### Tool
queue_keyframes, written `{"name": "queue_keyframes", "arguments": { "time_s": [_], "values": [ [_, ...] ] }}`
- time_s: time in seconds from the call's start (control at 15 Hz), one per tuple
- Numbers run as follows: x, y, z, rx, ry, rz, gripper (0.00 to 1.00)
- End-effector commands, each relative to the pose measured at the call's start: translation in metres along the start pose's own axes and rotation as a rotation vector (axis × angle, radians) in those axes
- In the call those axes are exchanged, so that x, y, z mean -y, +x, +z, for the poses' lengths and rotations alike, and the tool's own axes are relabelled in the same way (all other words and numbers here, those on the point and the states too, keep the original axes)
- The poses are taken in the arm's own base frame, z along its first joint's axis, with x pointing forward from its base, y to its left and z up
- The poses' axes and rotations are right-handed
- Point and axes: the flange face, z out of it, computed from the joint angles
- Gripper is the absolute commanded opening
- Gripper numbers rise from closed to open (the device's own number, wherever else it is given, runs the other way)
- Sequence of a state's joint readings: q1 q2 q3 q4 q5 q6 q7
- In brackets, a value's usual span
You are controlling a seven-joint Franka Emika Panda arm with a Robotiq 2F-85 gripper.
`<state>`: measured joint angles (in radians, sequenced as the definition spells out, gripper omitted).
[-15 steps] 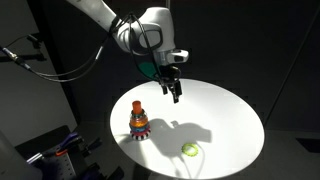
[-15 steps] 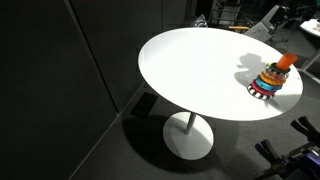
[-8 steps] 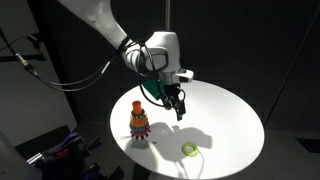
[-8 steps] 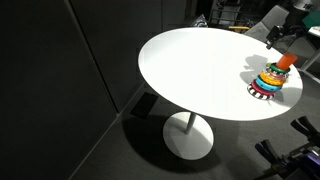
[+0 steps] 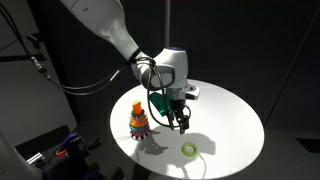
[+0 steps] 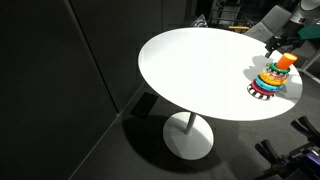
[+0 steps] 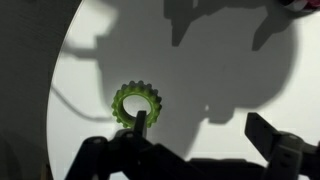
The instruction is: Pick up the lime green ring and put it on the ring holder
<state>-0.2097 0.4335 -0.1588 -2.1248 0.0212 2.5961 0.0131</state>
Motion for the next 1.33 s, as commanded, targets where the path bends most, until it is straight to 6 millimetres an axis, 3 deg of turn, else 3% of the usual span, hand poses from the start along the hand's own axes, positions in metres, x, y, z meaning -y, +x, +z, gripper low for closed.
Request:
{"name": "queue_keyframes", "arguments": {
  "time_s": [0.0,0.13,0.73,1.27],
  "values": [
    [-0.008,0.015,0.002,0.015,0.06,-0.014,1.0],
    [-0.006,0.007,0.004,0.006,0.035,-0.006,1.0],
    [-0.008,0.01,0.011,-0.012,0.047,-0.03,1.0],
    [-0.024,0.018,0.038,0.007,0.028,-0.045,1.0]
  ]
}}
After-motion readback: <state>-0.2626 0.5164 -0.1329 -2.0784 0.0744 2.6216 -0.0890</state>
